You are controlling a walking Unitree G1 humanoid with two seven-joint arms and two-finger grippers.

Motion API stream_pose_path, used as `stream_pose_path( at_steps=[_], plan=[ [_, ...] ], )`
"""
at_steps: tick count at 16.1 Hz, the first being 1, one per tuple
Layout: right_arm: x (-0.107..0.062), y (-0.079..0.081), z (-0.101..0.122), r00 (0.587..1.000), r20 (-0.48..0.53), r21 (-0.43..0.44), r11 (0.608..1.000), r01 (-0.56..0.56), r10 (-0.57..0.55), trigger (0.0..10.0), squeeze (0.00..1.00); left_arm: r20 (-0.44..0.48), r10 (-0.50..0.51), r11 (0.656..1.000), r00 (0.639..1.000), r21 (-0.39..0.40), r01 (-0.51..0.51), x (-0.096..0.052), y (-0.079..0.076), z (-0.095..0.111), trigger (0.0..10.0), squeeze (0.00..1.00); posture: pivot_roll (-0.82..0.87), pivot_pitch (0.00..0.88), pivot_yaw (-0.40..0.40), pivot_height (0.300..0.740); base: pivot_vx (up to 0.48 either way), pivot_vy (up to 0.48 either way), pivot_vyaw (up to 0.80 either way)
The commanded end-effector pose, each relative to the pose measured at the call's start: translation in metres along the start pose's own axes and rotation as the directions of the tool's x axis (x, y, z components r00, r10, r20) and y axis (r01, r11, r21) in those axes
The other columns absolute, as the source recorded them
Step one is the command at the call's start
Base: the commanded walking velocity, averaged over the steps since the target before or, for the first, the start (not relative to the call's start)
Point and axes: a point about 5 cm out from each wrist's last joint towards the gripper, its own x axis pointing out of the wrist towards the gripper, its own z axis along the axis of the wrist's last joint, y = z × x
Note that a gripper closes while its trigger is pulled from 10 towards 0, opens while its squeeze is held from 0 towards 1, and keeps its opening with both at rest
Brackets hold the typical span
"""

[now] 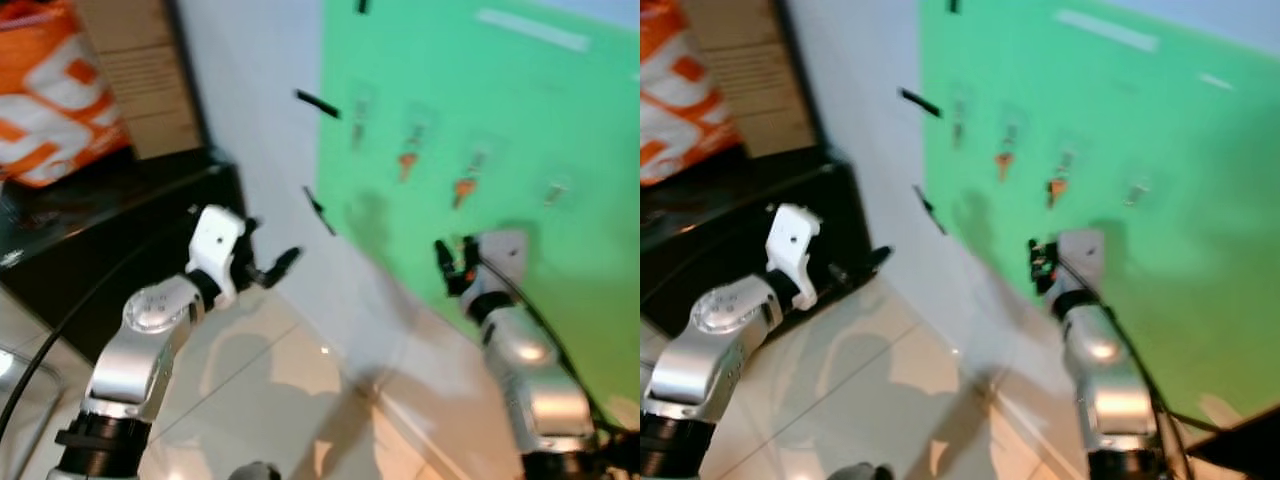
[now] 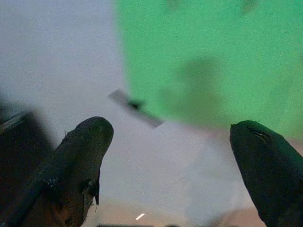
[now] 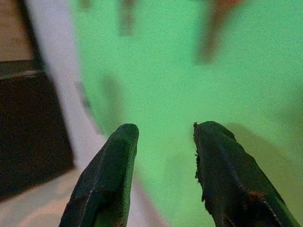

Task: Hang keys on a hook

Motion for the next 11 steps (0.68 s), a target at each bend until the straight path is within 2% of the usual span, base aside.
stream_pose_path(
  at_steps=[1, 4, 6, 11],
  plan=[
    [-0.002, 0.006, -0.009, 1.000, -0.018, 0.052, 0.999, -0.011, 0.012, 10.0, 1.00, 0.003, 0.076, 0.995, 0.997, 0.063, -0.076, 0.001, 0.005, -0.001, 10.0, 0.00, -0.04, 0.000, 0.015, 0.740, 0.000, 0.000, 0.78],
    [-0.001, 0.006, -0.016, 0.998, -0.048, 0.090, 0.995, 0.039, -0.035, 10.0, 1.00, 0.010, 0.118, 0.991, 0.993, 0.059, -0.118, 0.003, 0.005, -0.002, 10.0, 0.00, -0.04, 0.000, 0.026, 0.740, 0.000, 0.000, 0.78],
    [-0.001, 0.003, -0.020, 0.997, -0.069, 0.111, 0.992, 0.054, -0.046, 10.0, 1.00, 0.007, 0.138, 0.989, 0.990, 0.046, -0.138, 0.005, 0.003, -0.004, 10.0, 0.00, -0.05, 0.000, 0.026, 0.740, 0.279, 0.000, 0.79],
    [-0.004, 0.000, -0.024, 0.997, -0.066, 0.087, 0.995, 0.048, -0.042, 10.0, 1.00, 0.006, 0.158, 0.986, 0.987, 0.046, -0.158, 0.011, 0.001, -0.009, 10.0, 0.00, -0.06, 0.000, 0.026, 0.740, 0.299, 0.000, 0.78]
  ],
)
